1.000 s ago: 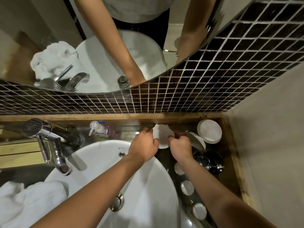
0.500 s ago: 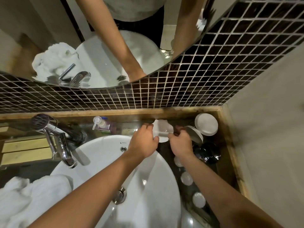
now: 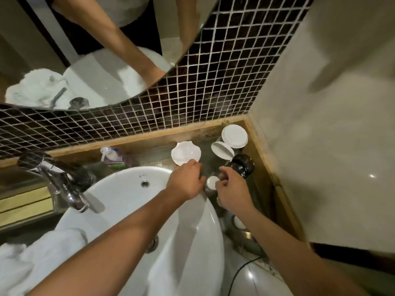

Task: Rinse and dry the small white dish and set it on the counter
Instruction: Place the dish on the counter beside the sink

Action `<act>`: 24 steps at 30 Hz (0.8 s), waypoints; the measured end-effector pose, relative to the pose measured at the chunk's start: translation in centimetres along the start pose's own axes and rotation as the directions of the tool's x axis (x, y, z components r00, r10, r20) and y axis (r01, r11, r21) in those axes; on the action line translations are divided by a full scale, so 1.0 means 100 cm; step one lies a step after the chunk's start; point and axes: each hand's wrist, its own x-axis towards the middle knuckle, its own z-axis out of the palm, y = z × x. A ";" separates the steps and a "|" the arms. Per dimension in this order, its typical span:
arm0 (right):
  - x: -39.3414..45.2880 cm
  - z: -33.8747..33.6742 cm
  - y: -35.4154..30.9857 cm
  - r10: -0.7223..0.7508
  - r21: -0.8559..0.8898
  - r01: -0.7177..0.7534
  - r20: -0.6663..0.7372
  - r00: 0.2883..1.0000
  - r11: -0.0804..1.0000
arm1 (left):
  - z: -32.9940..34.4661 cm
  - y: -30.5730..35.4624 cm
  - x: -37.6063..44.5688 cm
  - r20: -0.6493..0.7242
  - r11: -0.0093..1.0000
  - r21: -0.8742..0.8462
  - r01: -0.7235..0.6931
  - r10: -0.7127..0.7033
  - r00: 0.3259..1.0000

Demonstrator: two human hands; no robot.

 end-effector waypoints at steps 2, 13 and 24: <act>-0.007 -0.002 0.010 0.013 -0.002 -0.013 -0.002 1.000 1.000 | 0.006 0.006 0.000 0.024 0.999 0.014 -0.050 0.049 0.999; -0.039 -0.005 0.056 -0.093 -0.206 0.082 -0.044 0.995 0.975 | 0.041 0.032 0.018 0.139 0.946 0.227 -0.232 0.204 0.969; -0.029 -0.001 0.062 -0.163 -0.388 0.173 0.059 0.985 0.905 | 0.055 0.034 0.034 0.179 0.963 0.196 -0.184 0.150 0.972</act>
